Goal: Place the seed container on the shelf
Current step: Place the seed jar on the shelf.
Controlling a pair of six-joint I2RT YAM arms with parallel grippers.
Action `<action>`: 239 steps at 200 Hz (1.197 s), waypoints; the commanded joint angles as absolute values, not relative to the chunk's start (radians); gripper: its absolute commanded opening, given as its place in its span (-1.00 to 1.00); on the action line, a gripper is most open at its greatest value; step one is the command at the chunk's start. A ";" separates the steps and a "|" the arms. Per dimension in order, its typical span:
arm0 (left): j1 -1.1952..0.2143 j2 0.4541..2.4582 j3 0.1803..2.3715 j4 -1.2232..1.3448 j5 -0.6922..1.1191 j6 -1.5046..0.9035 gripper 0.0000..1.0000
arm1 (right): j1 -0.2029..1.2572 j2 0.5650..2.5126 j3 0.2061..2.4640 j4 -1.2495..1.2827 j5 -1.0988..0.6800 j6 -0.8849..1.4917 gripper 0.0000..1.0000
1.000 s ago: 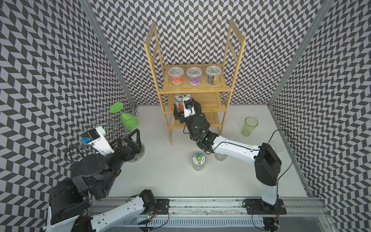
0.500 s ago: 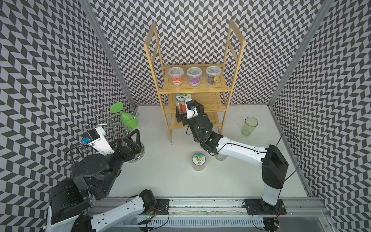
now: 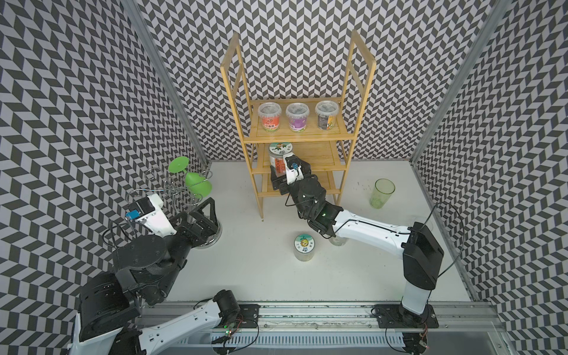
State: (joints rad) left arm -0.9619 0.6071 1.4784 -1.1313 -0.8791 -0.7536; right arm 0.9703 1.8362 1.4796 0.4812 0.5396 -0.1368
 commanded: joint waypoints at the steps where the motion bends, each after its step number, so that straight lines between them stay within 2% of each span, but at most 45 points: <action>1: -0.969 0.596 1.476 -1.148 -0.897 -0.754 0.99 | 0.963 1.802 1.474 0.498 0.524 -0.114 0.67; 20: -0.969 0.597 1.476 -1.148 -0.901 -0.755 0.99 | 0.962 1.810 1.486 0.495 0.519 -0.111 0.49; 38: -0.972 0.599 1.477 -1.146 -0.902 -0.753 0.99 | 0.958 1.821 1.504 0.492 0.512 -0.110 0.43; 239: -0.990 0.597 1.486 -1.170 -0.937 -0.762 0.99 | 0.927 1.999 1.725 0.367 0.522 -0.045 0.41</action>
